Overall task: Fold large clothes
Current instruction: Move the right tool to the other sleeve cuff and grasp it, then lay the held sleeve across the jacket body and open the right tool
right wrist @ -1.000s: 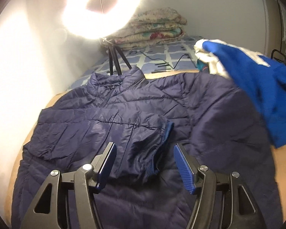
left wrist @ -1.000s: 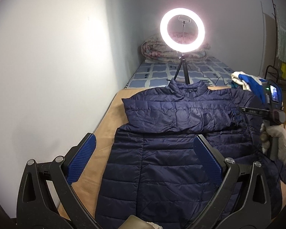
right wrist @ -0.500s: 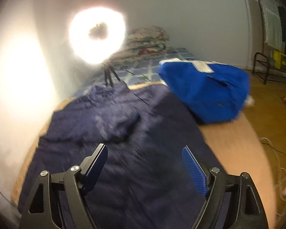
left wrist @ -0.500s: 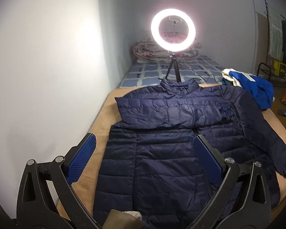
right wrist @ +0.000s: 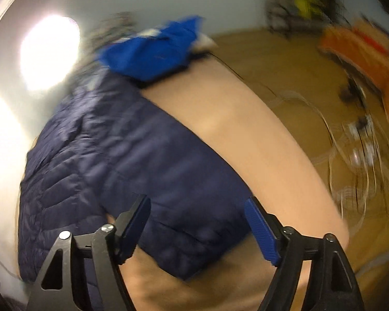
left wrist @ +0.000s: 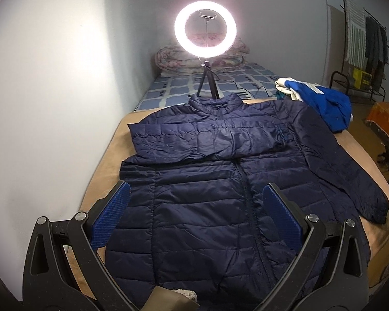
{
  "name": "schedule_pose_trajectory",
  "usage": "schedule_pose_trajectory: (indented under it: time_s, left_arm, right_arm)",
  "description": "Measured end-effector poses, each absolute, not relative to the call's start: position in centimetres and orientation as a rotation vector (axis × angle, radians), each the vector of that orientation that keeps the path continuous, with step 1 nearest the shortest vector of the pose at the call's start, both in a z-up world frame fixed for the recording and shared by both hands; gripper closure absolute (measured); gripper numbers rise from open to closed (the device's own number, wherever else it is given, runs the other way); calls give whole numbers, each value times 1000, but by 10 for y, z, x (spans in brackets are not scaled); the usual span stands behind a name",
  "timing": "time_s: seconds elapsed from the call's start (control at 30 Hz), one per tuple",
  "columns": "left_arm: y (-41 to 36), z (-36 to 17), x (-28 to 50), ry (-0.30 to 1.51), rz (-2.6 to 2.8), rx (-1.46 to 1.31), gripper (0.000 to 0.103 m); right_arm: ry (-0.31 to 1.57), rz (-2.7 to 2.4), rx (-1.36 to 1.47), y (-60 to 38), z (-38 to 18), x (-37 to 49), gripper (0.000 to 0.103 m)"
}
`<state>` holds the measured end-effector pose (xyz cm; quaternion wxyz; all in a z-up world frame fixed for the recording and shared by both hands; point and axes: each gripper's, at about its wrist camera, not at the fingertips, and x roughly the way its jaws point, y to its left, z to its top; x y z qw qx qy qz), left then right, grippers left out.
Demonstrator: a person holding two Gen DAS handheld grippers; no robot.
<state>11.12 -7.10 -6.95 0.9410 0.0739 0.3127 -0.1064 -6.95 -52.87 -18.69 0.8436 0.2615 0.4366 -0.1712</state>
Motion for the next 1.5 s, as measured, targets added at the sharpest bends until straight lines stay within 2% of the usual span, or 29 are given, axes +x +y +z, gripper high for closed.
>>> schedule_pose_trajectory:
  time_s: [0.2, 0.3, 0.4, 0.43, 0.47, 0.5, 0.57, 0.67, 0.93, 1.1, 1.3, 1.5]
  left_arm:
    - [-70, -71, 112, 643, -211, 146, 0]
    - [-64, -72, 114, 651, -201, 131, 0]
    - [-58, -73, 118, 659, -191, 120, 0]
    - [-56, -73, 119, 659, -189, 115, 0]
    - [-54, -73, 119, 659, -185, 112, 0]
    - [-52, -72, 120, 659, -182, 110, 0]
    - [-46, -69, 123, 658, -173, 92, 0]
    - [-36, -63, 126, 657, -163, 53, 0]
    - [-17, -51, 131, 637, -169, 16, 0]
    - [-3, -52, 133, 623, -132, -16, 0]
    - [21, -53, 142, 626, -83, -72, 0]
    - [44, -45, 147, 600, -29, -122, 0]
  right_arm:
    - [940, -439, 801, -548, -231, -97, 28]
    - [954, -437, 840, -547, -239, -96, 29]
    - [961, -460, 844, -548, -244, -93, 35]
    - [960, -466, 841, -549, -245, -93, 43]
    - [965, -470, 825, -548, -244, -90, 57]
    - [971, -470, 807, -548, -244, -86, 65]
    - [983, -465, 769, -544, -242, -78, 89]
    - [943, -475, 749, -540, -224, -74, 99]
    - [734, -374, 606, -484, -120, -36, 100]
    - [671, -218, 548, -426, -81, 5, 100]
    - [673, -25, 508, -354, -66, 67, 100]
    - [721, 109, 476, -286, -75, 145, 100]
